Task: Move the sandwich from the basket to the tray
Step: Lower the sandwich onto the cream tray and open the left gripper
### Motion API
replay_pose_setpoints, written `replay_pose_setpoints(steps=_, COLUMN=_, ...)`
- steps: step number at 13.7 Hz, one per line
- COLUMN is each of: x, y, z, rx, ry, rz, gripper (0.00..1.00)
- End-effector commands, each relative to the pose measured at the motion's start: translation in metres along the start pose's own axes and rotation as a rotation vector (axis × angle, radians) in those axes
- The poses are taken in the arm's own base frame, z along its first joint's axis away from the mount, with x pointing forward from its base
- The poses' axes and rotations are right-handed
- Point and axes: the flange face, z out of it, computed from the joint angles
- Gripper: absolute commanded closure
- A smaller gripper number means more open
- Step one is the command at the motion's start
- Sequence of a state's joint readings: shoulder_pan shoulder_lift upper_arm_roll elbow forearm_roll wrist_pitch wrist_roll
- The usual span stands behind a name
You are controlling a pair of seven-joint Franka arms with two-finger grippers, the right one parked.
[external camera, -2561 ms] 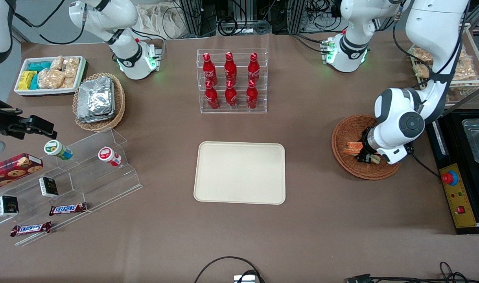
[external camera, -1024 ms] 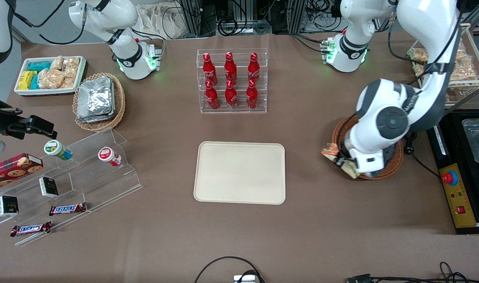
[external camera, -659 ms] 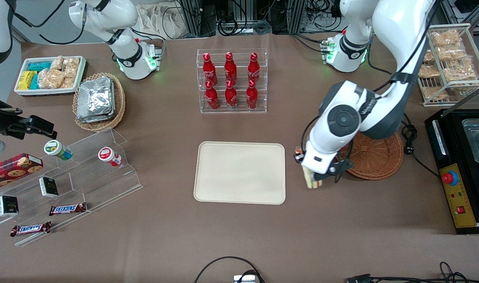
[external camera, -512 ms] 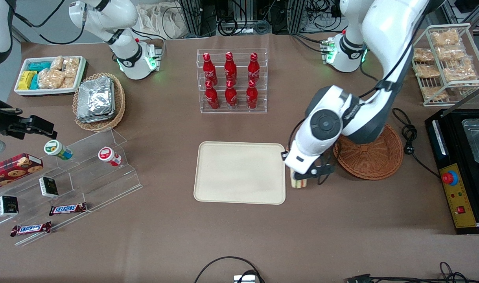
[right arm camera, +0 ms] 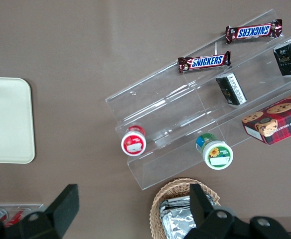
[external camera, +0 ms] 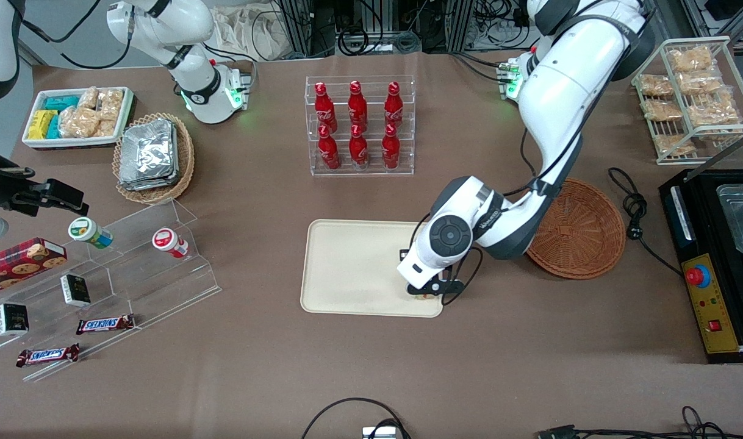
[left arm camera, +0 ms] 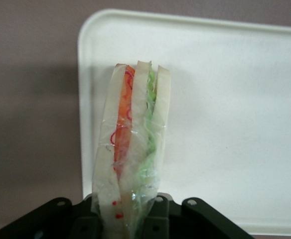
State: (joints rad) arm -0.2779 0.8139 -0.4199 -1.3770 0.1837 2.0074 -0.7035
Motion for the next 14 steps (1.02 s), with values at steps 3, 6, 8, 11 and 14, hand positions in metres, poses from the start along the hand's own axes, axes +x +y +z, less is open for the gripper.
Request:
replay_pose_setpoints(steps=3, x=0.001, y=0.004, z=0.005, rx=0.028, ry=-0.002, rz=0.024, gripper=0.17)
replay_pose_setpoints(steps=6, x=0.002, y=-0.004, z=-0.006, rx=0.04, ry=-0.012, rz=0.01, gripper=0.0)
replay_pose_setpoints(steps=8, x=-0.001, y=-0.005, z=-0.033, rx=0.043, ry=0.01, rz=0.008, gripper=0.0)
replay_pose_setpoints(steps=11, x=-0.001, y=-0.052, z=-0.101, rx=0.092, ry=-0.007, rz=-0.034, gripper=0.0)
replay_pose_setpoints(steps=14, x=-0.016, y=-0.105, z=-0.155, rx=0.073, ry=-0.024, rz=-0.035, gripper=0.0)
